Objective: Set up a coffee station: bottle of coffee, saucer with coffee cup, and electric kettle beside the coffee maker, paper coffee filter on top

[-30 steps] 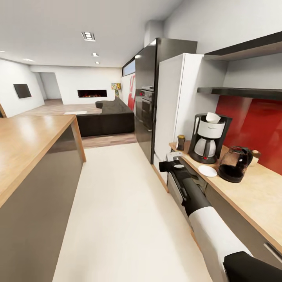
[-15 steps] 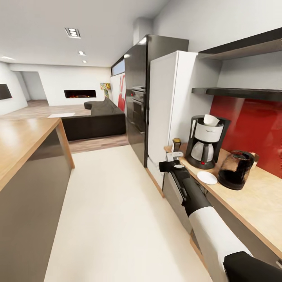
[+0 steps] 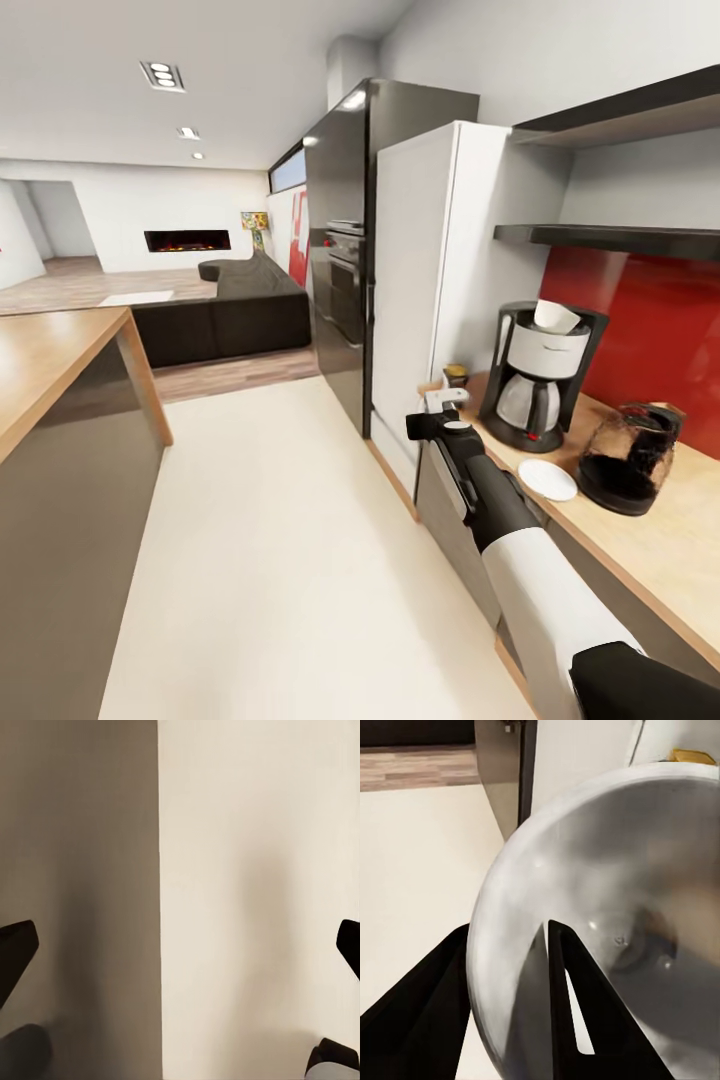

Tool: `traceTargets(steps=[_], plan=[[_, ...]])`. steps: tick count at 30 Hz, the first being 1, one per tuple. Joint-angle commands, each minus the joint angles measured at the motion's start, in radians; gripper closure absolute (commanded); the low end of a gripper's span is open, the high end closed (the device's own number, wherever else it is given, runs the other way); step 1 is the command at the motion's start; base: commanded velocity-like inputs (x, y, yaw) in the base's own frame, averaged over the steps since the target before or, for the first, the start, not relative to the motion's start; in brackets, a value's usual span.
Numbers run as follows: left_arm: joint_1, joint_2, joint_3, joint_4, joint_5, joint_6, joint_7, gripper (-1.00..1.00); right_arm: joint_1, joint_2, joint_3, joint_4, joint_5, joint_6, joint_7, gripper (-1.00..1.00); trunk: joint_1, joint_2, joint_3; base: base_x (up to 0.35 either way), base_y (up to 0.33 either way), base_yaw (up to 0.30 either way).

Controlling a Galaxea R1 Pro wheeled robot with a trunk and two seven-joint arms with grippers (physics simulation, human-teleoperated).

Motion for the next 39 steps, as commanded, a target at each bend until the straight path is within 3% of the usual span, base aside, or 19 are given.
traceTargets(steps=[1,12,23,39], plan=[[-0.002,0.000,0.005,0.002,-0.011,-0.005,0.003,-1.00,-0.001,0.000,0.002,0.000,0.004,0.006,-0.002,1.00,0.001,-0.002,-0.002,0.332,0.117,0.000],[-0.002,0.000,0.006,0.002,-0.011,-0.005,0.003,-1.00,-0.001,0.001,0.003,-0.001,0.003,0.005,-0.002,1.00,0.001,-0.002,-0.002,0.308,0.187,-0.006],[-0.002,0.003,0.012,0.044,-0.011,-0.005,0.003,-1.00,-0.001,0.001,0.003,-0.003,0.003,0.005,-0.002,1.00,0.001,-0.002,-0.002,0.233,0.252,-0.228],[-0.002,0.003,0.015,0.045,-0.011,-0.006,0.003,-1.00,-0.001,0.026,0.003,-0.009,-0.018,0.007,-0.003,1.00,0.001,-0.002,-0.002,0.019,0.021,-0.038]])
